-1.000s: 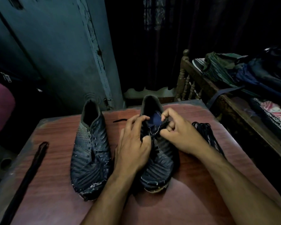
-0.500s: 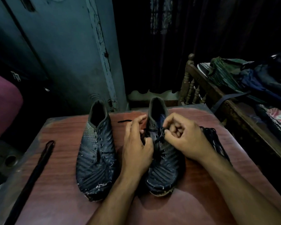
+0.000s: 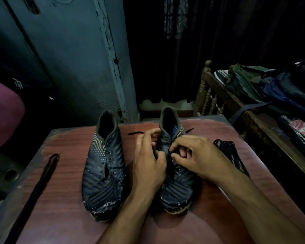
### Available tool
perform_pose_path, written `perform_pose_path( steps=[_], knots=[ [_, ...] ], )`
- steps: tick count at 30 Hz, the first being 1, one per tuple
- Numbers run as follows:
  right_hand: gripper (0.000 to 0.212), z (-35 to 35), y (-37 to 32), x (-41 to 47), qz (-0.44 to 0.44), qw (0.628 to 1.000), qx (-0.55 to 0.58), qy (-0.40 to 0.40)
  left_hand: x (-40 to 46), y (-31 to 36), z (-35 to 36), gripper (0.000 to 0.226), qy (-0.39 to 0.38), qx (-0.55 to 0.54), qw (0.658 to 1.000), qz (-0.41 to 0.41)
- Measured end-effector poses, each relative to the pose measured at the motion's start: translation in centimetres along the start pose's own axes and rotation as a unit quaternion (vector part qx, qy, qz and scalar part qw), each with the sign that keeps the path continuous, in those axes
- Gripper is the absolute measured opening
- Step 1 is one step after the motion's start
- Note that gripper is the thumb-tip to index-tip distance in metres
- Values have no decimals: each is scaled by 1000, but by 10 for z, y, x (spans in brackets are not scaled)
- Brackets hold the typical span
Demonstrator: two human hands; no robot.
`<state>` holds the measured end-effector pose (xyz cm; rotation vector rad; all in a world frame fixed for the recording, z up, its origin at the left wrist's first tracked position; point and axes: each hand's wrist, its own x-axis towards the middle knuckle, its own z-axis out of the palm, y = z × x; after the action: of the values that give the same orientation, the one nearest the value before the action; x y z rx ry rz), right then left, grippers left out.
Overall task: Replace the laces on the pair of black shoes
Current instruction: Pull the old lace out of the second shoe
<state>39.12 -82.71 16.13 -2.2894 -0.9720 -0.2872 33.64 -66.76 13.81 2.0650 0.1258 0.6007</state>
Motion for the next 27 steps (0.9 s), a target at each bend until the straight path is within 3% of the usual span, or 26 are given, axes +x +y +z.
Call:
perform_pose_path(
  steps=[9, 19, 22, 27],
  knots=[
    [4, 9, -14, -2, 6, 1000, 1, 16, 2, 0, 4, 57, 65, 20, 997, 39],
    [19, 13, -21, -2, -31, 998, -31, 39, 1, 2, 2, 52, 56, 35, 998, 12],
    [13, 14, -18, -2, -48, 997, -22, 52, 1, 1, 2, 54, 52, 38, 998, 10],
    [4, 10, -16, -2, -62, 997, -5, 41, 3, -4, 3, 33, 47, 40, 998, 12]
  ],
)
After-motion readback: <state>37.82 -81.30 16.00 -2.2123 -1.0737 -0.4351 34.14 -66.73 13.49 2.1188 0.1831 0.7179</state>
